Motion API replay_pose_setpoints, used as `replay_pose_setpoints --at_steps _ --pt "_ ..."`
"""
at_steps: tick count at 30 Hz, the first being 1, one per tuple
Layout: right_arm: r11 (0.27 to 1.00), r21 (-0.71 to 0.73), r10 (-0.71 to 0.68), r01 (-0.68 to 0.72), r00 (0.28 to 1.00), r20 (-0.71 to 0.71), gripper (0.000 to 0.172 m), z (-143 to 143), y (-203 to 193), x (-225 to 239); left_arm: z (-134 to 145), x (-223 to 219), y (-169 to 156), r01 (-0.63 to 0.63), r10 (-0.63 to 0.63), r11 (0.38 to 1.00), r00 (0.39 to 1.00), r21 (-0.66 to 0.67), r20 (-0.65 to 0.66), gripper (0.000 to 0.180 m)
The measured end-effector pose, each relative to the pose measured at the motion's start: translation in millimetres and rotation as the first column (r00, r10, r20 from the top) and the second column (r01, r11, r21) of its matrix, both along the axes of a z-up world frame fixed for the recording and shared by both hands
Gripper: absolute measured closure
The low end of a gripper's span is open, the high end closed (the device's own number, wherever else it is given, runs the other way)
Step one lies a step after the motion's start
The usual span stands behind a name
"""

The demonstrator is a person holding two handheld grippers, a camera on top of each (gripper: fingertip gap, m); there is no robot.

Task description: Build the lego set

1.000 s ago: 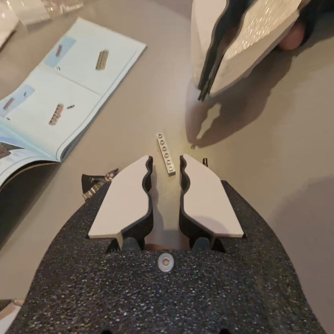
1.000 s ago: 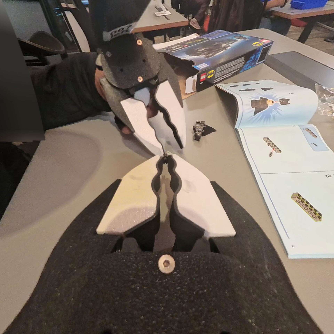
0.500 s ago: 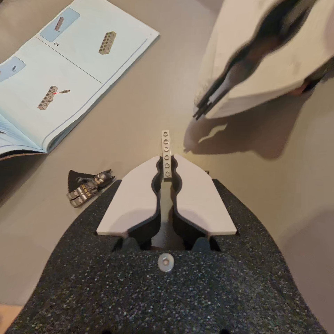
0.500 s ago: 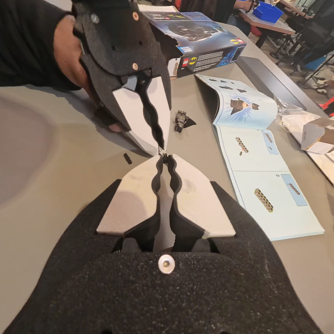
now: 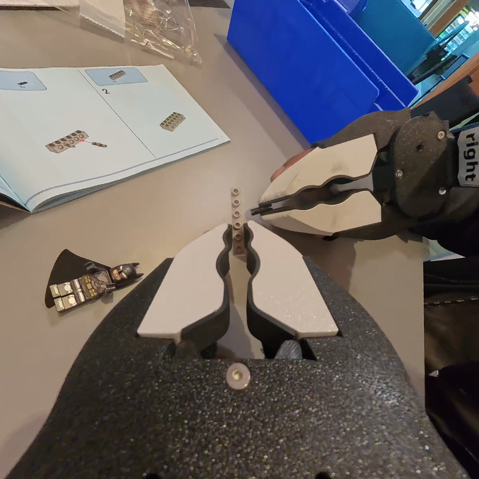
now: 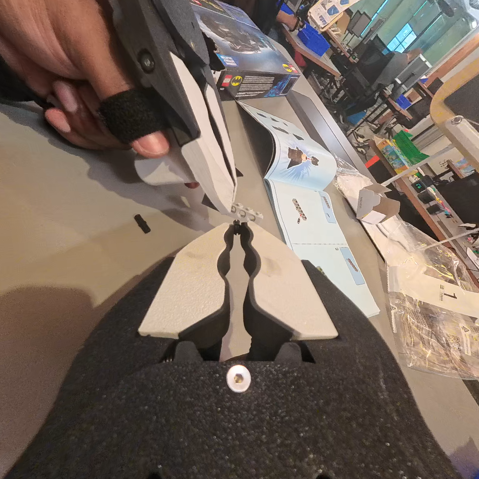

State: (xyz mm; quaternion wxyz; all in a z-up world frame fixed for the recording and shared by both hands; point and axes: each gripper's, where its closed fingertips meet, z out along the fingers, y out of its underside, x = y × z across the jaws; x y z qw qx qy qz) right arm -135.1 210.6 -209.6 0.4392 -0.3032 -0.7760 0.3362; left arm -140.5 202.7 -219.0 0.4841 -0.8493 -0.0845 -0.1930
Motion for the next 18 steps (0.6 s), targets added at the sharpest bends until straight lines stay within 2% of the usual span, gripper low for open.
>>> replay_pose_setpoints --at_steps 18 --pt "0.998 0.034 -0.061 0.062 0.998 -0.008 0.166 -1.7 1.6 -4.1 -3.2 3.4 2.4 -0.022 0.021 1.000 0.999 -0.018 -0.039 0.173"
